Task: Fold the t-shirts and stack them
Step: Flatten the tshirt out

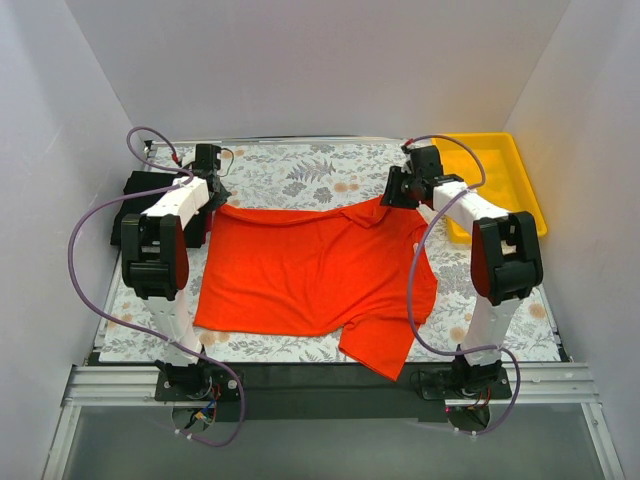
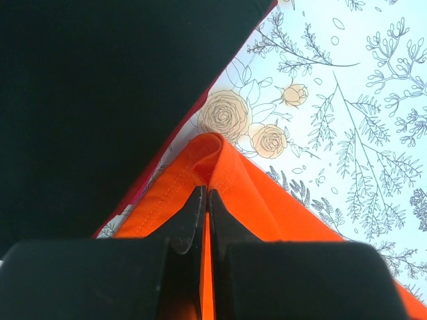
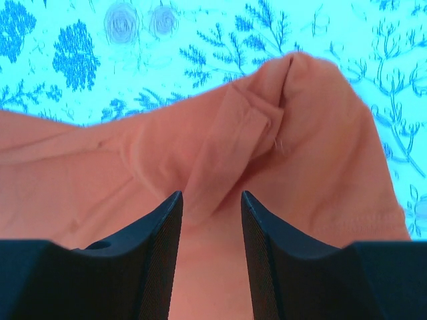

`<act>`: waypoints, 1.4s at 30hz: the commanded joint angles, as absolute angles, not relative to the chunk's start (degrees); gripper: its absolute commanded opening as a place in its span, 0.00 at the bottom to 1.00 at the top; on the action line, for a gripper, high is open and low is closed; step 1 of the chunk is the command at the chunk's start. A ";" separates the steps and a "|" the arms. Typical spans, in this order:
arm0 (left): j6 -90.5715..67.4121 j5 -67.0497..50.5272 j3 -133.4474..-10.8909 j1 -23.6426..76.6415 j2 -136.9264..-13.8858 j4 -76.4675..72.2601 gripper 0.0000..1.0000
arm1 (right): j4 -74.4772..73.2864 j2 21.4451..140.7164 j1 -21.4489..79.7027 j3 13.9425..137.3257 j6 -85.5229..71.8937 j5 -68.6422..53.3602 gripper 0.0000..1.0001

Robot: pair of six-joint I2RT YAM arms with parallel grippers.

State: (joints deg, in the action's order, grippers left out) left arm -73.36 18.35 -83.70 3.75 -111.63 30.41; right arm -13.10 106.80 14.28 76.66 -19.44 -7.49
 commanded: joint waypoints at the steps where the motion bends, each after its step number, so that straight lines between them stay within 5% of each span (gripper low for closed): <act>1: -72.60 18.28 -83.06 3.60 -107.05 30.23 0.00 | -9.58 108.98 14.24 82.87 -18.46 -6.60 0.41; 14: -72.60 17.84 -82.62 3.60 -106.96 29.88 0.00 | -9.76 119.17 13.97 92.55 -9.67 -5.71 0.40; 42: -72.77 16.35 -82.09 3.69 -106.52 29.44 0.00 | -11.51 121.46 13.27 88.68 -6.15 -7.91 0.37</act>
State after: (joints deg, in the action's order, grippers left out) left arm -73.23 16.40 -82.85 3.75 -111.09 29.95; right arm -11.81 121.36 13.52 89.52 -7.11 -7.07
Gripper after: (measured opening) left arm 0.018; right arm 0.371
